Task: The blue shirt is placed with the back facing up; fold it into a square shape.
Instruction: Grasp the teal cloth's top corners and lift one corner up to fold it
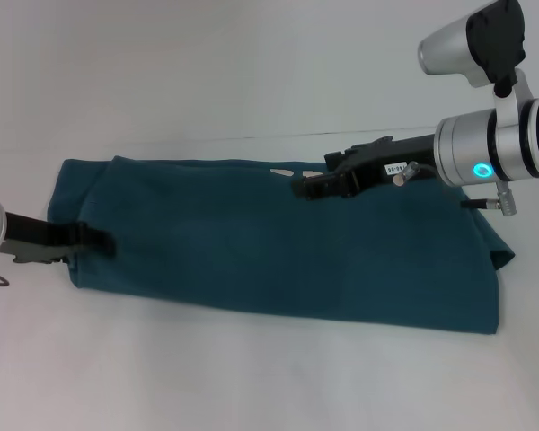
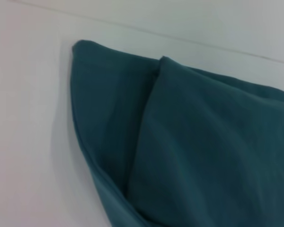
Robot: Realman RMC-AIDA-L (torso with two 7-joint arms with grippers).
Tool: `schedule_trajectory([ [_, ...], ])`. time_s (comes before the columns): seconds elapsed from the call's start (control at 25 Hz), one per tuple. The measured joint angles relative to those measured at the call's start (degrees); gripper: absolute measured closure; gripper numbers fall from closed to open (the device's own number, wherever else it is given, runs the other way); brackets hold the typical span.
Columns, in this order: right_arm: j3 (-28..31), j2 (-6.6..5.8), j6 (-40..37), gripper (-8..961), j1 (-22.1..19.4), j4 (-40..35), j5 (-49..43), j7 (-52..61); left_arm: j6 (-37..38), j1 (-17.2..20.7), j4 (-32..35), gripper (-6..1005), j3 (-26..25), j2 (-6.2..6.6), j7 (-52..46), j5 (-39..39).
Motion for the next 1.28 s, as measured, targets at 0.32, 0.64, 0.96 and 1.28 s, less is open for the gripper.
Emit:
schedule_trajectory([
  [0.32,0.1,0.08,-0.1,132,-0.2,0.0,0.2,-0.1,-0.6,-0.1,-0.1,466,2.3,-0.67,0.1,0.3],
  [0.64,0.5,0.29,1.2,134,-0.7,0.5,0.4,-0.3,-0.2,-0.4,0.7,783,2.4,-0.86,0.8,0.1],
  [0.96,0.9,0.42,4.6,140,-2.9,5.0,8.1,-7.6,4.6,-1.1,4.6,917,2.4,-0.43,0.8,-0.4],
  [1.28,1.6,0.63,11.0,353,-3.3,18.0,22.4,-25.6,9.9,-1.3,7.7,920,1.7,0.84,1.4,-4.6],
])
